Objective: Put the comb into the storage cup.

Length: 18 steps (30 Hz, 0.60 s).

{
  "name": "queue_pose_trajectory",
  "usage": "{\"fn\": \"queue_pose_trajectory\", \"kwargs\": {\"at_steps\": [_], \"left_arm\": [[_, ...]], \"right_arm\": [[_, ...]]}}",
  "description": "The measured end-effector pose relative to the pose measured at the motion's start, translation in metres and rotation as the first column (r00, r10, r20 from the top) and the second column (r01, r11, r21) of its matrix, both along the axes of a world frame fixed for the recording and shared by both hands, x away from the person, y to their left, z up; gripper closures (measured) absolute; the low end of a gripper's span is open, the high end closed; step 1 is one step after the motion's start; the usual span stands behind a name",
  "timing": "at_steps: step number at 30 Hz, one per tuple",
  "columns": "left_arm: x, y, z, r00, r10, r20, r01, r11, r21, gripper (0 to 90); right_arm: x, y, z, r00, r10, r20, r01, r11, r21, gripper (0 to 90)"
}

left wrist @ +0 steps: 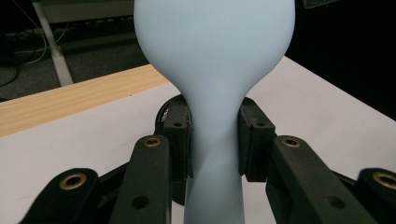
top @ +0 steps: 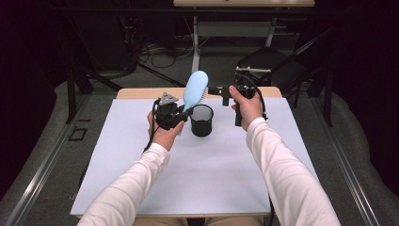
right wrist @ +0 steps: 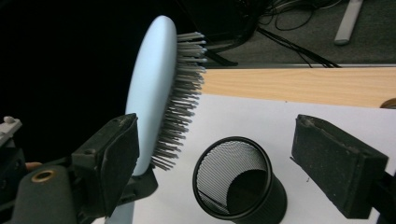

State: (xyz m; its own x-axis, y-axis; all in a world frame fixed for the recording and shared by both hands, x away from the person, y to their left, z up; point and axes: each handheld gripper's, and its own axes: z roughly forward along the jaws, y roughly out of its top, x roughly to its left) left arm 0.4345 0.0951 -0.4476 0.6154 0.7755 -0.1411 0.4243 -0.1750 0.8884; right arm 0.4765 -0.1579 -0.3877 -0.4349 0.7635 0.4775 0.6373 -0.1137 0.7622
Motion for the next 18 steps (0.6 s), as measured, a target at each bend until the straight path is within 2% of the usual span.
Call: {"fn": "queue_pose_trajectory", "kwargs": {"at_steps": [4,18], "left_arm": [[-0.0004,-0.0018,-0.0005,1.0000,-0.006,0.001,0.006,1.0000,0.000,69.4],[-0.0019,-0.0063,-0.0014,0.9998,-0.020,0.003,0.020,0.9998,0.000,69.4]], "right_arm": [[0.0001,0.0009,0.0003,0.9999,0.009,0.005,-0.009,1.000,0.024,14.6],[0.0020,0.0058,-0.0023,0.9983,0.051,-0.027,-0.050,0.998,0.031,14.7]]}}
